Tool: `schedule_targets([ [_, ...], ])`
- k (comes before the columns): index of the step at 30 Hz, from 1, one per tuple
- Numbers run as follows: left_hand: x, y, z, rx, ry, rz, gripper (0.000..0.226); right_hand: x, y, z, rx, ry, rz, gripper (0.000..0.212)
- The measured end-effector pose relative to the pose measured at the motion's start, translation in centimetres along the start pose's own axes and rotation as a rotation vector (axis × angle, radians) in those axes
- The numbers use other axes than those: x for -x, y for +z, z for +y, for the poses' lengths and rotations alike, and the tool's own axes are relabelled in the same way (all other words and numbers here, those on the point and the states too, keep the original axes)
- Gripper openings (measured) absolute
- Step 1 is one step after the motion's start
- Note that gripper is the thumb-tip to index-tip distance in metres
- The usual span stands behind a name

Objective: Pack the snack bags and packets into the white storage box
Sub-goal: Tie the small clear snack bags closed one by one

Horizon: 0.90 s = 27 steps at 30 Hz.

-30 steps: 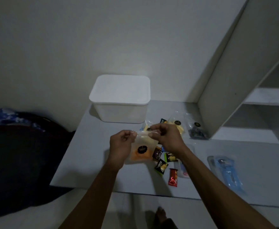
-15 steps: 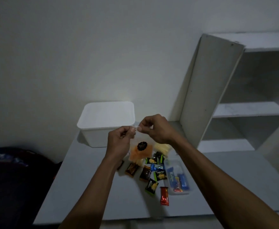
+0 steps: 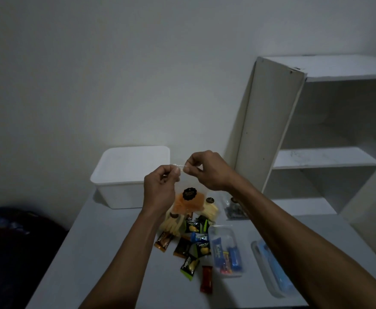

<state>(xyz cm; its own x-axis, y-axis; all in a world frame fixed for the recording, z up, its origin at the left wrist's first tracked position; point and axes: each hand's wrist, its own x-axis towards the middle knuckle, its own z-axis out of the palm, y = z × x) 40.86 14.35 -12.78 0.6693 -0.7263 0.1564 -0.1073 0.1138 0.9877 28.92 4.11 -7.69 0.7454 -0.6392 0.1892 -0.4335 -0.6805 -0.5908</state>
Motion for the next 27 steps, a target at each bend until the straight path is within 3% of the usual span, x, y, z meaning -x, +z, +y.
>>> schedule_targets([
  [7, 0.1, 1.0, 0.9, -0.039, 0.028, -0.032, 0.011, -0.4, -0.6, 0.6, 0.010, -0.039, -0.001, 0.014],
  [17, 0.2, 1.7, 1.0, -0.029, 0.070, 0.065, 0.010, -0.6, -1.2, 1.3, -0.019, -0.067, -0.016, 0.015],
  [22, 0.0, 1.5, 0.9, -0.024, 0.060, 0.047, 0.008, -0.4, -2.1, 1.9, -0.100, -0.070, -0.085, 0.013],
  [27, 0.2, 2.1, 0.7, 0.002, 0.029, 0.072, 0.005, -0.3, -1.8, 2.7, -0.078, -0.058, -0.040, 0.009],
])
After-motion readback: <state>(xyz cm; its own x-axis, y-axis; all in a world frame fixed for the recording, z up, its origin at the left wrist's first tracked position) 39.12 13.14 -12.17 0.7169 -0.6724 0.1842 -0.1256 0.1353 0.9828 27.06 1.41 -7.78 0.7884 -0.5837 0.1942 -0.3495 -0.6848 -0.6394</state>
